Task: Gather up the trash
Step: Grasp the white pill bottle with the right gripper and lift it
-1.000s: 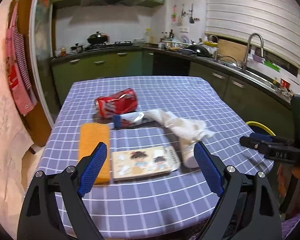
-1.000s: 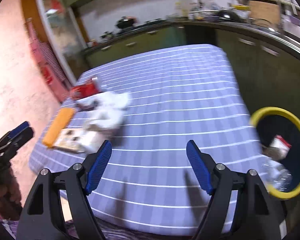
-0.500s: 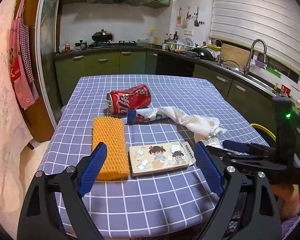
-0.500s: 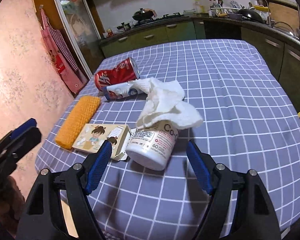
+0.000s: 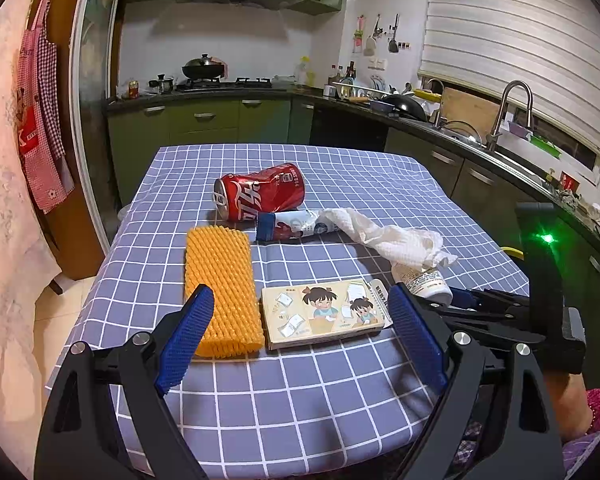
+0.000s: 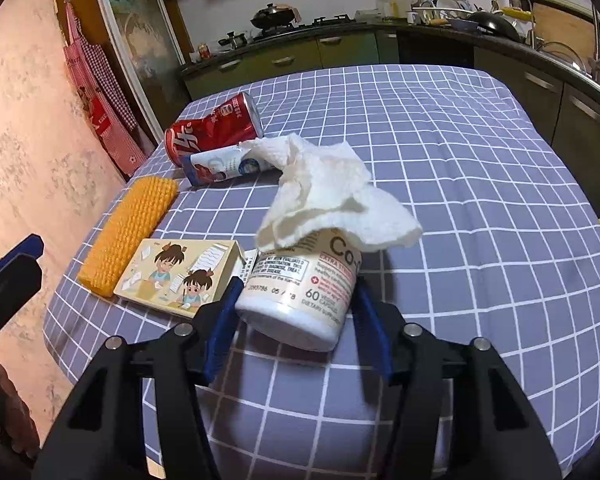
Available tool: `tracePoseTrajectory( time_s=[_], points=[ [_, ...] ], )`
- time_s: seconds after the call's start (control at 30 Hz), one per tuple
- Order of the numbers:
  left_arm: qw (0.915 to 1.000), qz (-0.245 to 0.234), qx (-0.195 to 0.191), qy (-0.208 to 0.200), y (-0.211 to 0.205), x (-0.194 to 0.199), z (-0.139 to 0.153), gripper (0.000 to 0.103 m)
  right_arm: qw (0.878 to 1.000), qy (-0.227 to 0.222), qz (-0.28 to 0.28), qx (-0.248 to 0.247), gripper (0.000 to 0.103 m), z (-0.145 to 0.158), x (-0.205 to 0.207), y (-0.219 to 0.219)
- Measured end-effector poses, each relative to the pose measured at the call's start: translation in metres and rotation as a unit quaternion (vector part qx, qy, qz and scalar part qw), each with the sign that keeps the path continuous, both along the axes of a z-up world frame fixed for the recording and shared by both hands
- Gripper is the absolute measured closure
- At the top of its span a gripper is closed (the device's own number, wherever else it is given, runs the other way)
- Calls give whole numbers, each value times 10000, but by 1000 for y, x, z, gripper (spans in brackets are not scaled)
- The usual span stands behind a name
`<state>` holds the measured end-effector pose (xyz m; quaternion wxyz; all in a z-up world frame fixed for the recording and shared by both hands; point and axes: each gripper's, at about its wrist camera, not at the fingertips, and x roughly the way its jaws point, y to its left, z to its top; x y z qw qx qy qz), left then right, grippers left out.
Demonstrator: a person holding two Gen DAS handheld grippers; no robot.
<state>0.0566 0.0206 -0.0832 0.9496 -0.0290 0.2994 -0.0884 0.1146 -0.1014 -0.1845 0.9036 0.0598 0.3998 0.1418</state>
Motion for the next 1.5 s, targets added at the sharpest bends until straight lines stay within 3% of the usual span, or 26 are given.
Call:
tracePoseTrajectory(
  time_s=[0.67, 1.5],
  points=[
    [9999, -113, 88, 51, -14, 3, -3, 16, 9996, -59, 263, -70, 54, 25, -40, -41],
    [9985, -376, 396, 82, -50, 6, 2, 16, 9987, -377, 221, 263, 58, 40, -58, -80]
  ],
)
